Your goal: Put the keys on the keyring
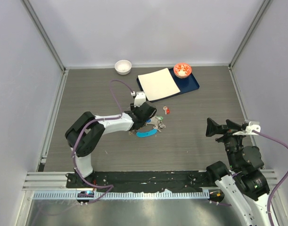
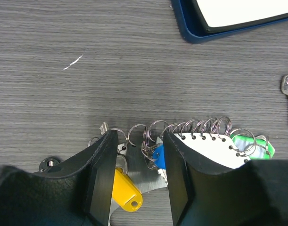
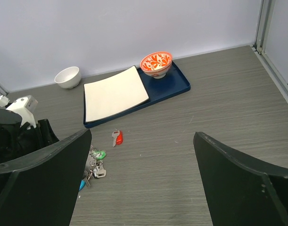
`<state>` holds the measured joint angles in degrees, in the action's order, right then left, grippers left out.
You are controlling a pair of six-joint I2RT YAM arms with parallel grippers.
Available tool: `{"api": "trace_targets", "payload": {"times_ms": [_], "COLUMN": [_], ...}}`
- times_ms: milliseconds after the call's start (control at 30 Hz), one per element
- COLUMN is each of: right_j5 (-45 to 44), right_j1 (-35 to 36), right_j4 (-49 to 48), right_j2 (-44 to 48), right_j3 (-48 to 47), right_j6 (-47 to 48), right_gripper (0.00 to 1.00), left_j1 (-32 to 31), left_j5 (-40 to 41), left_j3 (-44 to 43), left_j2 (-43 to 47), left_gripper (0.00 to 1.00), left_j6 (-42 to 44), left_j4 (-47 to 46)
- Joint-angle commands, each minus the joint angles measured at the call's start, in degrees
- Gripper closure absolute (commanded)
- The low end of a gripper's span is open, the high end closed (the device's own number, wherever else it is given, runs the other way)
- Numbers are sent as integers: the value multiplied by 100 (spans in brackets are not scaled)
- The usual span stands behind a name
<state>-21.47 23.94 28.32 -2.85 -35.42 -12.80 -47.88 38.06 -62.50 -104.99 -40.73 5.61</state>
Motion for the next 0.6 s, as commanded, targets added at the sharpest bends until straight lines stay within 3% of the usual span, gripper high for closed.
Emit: {"api": "trace_targets", "payload": {"times_ms": [0, 433, 567], "right_j5": [73, 91, 108], "right_j1": [14, 14, 14], "right_j4": [-221, -221, -230], "right_j2": [48, 30, 13], "right_j3": [-9, -9, -9], "right_j6": [49, 67, 67], "right_gripper": [3, 3, 4], "left_j1": [-11, -11, 6], "left_j5": [254, 70, 498], "left_j3": [-228, 861, 1318], "left_j2": [-83, 681, 1111], "left_gripper": [53, 50, 47], "left_j6": [-14, -567, -550], "left_j4": [-130, -24, 124]}}
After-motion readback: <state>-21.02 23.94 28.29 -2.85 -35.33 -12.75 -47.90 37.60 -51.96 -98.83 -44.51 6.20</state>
